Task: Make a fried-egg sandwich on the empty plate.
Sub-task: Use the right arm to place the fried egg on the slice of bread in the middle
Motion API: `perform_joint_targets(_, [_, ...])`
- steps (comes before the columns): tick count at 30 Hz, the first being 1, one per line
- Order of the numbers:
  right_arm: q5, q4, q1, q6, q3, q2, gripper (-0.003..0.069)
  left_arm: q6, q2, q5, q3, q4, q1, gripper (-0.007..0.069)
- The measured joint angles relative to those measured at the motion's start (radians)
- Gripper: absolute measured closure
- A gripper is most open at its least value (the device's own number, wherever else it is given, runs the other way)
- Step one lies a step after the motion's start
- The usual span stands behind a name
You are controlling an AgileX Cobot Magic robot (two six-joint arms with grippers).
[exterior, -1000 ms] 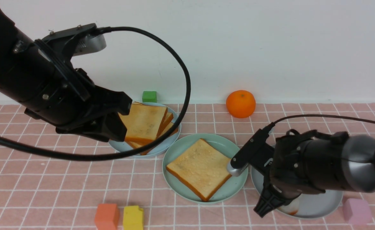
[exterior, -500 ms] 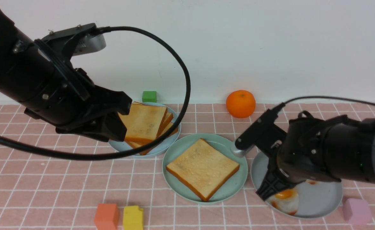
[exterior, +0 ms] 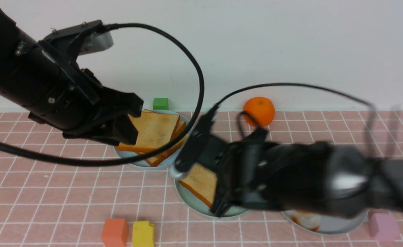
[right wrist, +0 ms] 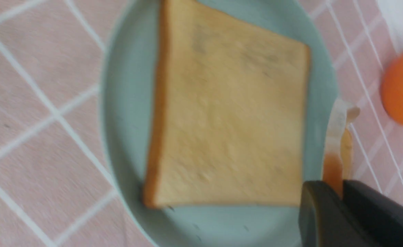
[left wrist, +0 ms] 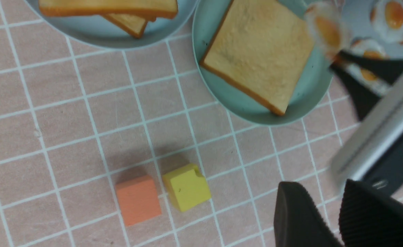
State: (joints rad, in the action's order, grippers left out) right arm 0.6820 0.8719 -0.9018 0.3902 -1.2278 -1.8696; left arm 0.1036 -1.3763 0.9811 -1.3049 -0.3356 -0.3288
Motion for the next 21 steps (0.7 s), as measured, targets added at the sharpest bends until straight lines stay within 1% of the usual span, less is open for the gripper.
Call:
perform_joint_targets(5, [-0.020, 0.033, -0.006, 0.023, -0.029, -0.073, 0.0573, 0.020, 0.000, -0.010, 0.000, 0.009, 0.000, 0.0382])
perform_joint_targets(12, [-0.087, 0.091, -0.010, 0.137, -0.035, -0.123, 0.0571, 0.063, 0.000, -0.012, 0.000, 0.046, 0.000, 0.0382])
perform_joint_targets(14, [-0.100, 0.100, -0.010, 0.152, -0.037, -0.123, 0.0557, 0.065, 0.000, -0.011, 0.000, 0.049, 0.000, 0.0382])
perform_joint_targets(16, [-0.103, 0.101, -0.010, 0.158, -0.038, -0.123, 0.0523, 0.065, 0.000, -0.011, 0.000, 0.049, 0.000, 0.0382])
perform_joint_targets(17, [-0.103, 0.101, -0.010, 0.158, -0.038, -0.123, 0.0518, 0.065, 0.000, -0.011, 0.000, 0.049, 0.000, 0.0382])
perform_joint_targets(19, [-0.103, 0.086, -0.011, 0.159, -0.038, -0.123, 0.0434, 0.067, 0.000, -0.009, 0.000, 0.049, 0.000, 0.0382])
perform_joint_targets(20, [-0.103, 0.083, -0.011, 0.159, -0.038, -0.123, 0.0426, 0.066, 0.000, -0.009, 0.000, 0.049, 0.000, 0.0382])
perform_joint_targets(21, [-0.103, 0.067, -0.011, 0.159, -0.038, -0.123, 0.0373, 0.066, 0.000, -0.008, 0.000, 0.051, 0.000, 0.0382])
